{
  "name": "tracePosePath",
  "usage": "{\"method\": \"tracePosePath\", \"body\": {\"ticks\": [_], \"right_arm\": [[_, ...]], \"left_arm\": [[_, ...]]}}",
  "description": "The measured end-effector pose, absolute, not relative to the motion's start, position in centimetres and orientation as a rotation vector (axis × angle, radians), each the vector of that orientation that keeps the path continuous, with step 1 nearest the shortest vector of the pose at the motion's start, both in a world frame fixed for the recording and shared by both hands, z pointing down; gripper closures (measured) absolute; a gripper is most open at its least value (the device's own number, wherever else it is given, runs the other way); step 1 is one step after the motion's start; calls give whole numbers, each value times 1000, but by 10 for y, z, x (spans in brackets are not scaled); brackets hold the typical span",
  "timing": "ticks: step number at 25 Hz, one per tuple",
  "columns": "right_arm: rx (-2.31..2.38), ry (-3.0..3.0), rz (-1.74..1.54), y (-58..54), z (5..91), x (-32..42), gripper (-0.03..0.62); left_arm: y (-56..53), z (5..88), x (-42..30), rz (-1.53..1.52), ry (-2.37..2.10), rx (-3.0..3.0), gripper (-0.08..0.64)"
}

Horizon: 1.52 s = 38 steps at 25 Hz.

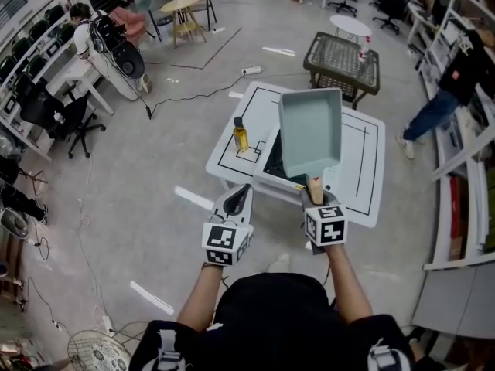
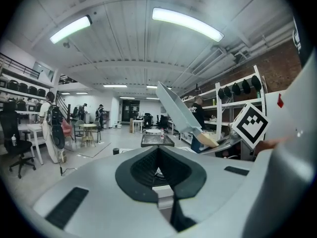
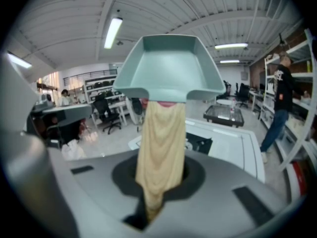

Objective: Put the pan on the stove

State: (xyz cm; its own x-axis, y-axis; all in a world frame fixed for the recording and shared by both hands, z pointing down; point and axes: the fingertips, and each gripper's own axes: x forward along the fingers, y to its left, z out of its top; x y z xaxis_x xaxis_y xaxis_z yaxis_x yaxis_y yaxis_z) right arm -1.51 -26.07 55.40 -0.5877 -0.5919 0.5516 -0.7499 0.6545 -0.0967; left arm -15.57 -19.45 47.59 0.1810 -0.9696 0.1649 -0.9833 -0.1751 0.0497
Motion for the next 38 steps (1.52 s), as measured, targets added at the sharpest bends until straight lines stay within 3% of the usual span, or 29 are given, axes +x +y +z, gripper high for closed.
{"method": "tracePosePath", "body": {"ticks": [22, 38], "right_arm": [[1094, -2359, 517, -322, 566, 10, 548], [1242, -2085, 715, -311, 617, -31, 548]], "left_arm": [[-275, 473, -127, 211, -1868, 2389, 535], [-300, 482, -172, 242, -1619, 2543, 535]]}}
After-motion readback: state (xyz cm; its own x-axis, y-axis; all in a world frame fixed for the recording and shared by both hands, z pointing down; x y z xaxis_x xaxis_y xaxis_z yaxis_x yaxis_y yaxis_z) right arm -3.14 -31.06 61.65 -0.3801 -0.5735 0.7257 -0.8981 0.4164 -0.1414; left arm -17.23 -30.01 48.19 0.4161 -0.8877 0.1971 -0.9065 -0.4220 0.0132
